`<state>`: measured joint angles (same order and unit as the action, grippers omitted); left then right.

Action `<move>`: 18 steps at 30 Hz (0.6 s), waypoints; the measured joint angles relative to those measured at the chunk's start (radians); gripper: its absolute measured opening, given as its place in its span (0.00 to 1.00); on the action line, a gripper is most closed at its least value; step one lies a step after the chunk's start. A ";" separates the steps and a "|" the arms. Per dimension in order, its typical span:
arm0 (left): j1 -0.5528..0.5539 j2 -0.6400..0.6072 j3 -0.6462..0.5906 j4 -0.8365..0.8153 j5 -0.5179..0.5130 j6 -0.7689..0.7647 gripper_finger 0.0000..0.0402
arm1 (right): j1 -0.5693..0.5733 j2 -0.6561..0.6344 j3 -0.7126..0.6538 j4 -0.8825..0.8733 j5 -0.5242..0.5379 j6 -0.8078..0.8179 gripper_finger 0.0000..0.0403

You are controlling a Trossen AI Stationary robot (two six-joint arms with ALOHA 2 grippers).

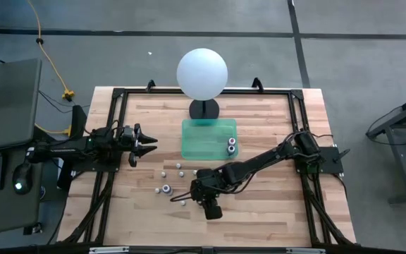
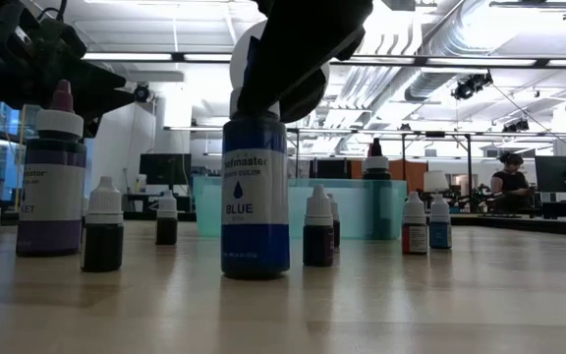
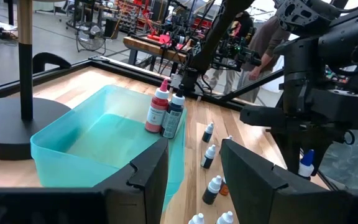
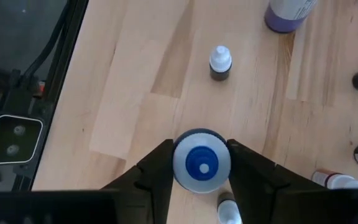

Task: Pick & Place food coloring
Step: Put the large blue food coloring bottle into the bin

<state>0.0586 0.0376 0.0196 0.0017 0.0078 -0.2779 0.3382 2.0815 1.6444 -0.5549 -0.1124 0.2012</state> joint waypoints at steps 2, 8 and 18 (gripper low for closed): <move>0.000 0.000 0.000 0.000 0.000 0.000 0.37 | 0.000 0.000 0.000 0.000 0.000 0.000 0.33; 0.000 0.000 0.000 0.000 0.000 0.000 0.37 | -0.003 -0.024 -0.004 -0.015 0.027 0.001 0.30; 0.000 0.000 0.000 0.000 0.000 0.000 0.37 | -0.045 -0.157 -0.003 -0.025 0.133 0.033 0.29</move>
<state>0.0582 0.0375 0.0195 0.0017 0.0078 -0.2779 0.2928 1.9245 1.6413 -0.5801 0.0208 0.2343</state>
